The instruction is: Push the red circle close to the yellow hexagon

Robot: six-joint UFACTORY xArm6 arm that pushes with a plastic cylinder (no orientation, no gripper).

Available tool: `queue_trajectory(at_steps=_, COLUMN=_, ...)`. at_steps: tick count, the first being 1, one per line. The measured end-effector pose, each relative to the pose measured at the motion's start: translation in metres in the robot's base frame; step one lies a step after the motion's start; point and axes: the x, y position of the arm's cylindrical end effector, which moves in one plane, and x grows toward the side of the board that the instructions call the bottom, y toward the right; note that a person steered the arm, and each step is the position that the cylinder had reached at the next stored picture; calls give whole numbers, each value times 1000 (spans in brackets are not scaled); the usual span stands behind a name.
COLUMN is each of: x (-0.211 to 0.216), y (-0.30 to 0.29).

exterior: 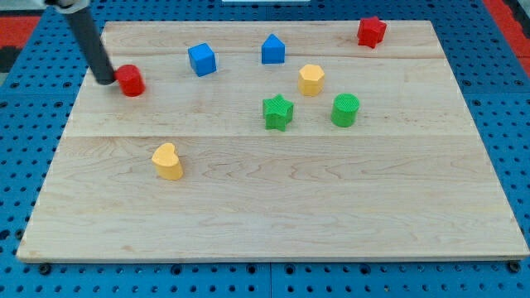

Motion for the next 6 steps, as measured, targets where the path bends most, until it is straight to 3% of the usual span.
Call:
queue_trajectory(at_steps=1, x=6, y=8)
queue_trajectory(at_steps=3, x=12, y=170)
queue_trajectory(at_steps=4, x=76, y=145)
queue_trajectory(at_steps=6, x=8, y=196)
